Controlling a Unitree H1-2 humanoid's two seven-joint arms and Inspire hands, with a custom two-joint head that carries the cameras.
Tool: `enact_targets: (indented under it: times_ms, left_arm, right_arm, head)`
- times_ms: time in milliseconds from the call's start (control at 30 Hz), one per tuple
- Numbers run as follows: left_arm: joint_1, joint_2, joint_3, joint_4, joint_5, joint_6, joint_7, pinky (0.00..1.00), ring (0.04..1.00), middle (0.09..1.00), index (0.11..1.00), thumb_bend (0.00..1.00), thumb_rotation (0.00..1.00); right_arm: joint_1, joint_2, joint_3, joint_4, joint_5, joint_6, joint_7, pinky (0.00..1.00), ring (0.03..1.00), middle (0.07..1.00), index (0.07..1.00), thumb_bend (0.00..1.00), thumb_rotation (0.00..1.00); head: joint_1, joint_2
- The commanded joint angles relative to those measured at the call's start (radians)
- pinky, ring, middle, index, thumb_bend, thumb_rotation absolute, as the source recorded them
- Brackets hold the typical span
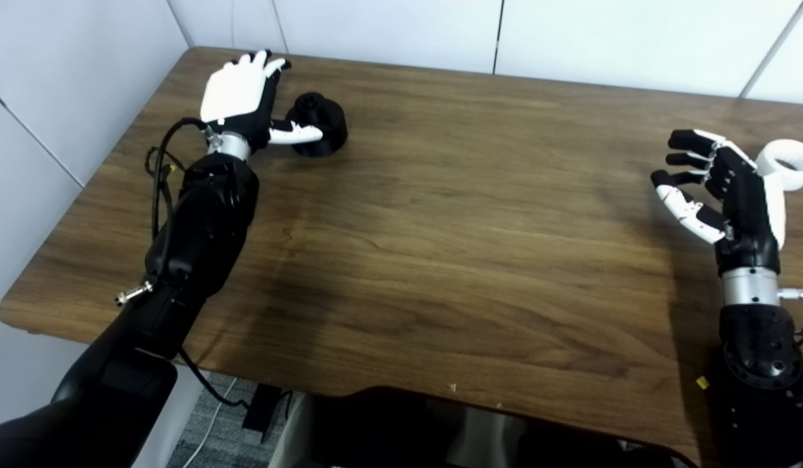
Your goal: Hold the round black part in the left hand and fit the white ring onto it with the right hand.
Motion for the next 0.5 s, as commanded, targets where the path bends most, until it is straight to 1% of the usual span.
enact_targets:
  times_ms: [0,33,100,233,333,467]
  left_arm:
    - [-0.057,0.037,0.001,-0.011,0.005,0.007,0.004,1.00,1.000,1.000,0.896,1.00,0.62]
    - [-0.059,0.036,-0.004,-0.004,0.008,0.010,0.002,1.00,1.000,1.000,0.895,1.00,0.63]
    - [-0.061,0.037,-0.012,0.005,0.014,0.013,-0.002,1.00,1.000,1.000,0.887,1.00,0.63]
    - [-0.062,0.038,-0.024,0.031,0.014,0.005,0.011,1.00,1.000,1.000,0.875,1.00,0.64]
    - [-0.063,0.038,-0.028,0.043,0.010,0.007,0.010,1.00,1.000,1.000,0.873,1.00,0.67]
    - [-0.065,0.035,-0.036,0.067,0.007,0.005,0.014,1.00,1.000,1.000,0.874,1.00,0.66]
  right_arm:
    - [0.002,-0.018,-0.009,0.021,-0.006,-0.054,-0.009,0.57,0.682,0.726,0.706,0.48,0.20]
    - [0.003,-0.018,-0.008,0.019,-0.009,-0.054,-0.010,0.57,0.681,0.726,0.706,0.48,0.19]
    - [0.004,-0.018,-0.007,0.014,-0.014,-0.052,-0.011,0.57,0.684,0.725,0.705,0.48,0.22]
    - [0.008,-0.015,-0.008,0.007,-0.010,-0.043,-0.009,0.57,0.684,0.724,0.706,0.50,0.26]
    - [0.011,-0.015,-0.006,0.005,-0.014,-0.044,-0.010,0.57,0.683,0.724,0.707,0.49,0.25]
    - [0.013,-0.017,-0.006,0.007,-0.013,-0.050,-0.009,0.56,0.679,0.720,0.705,0.49,0.23]
  head:
    - [0.000,0.001]
    - [0.000,0.001]
    - [0.000,0.001]
    - [-0.002,0.004]
    - [-0.003,0.006]
    - [-0.005,0.007]
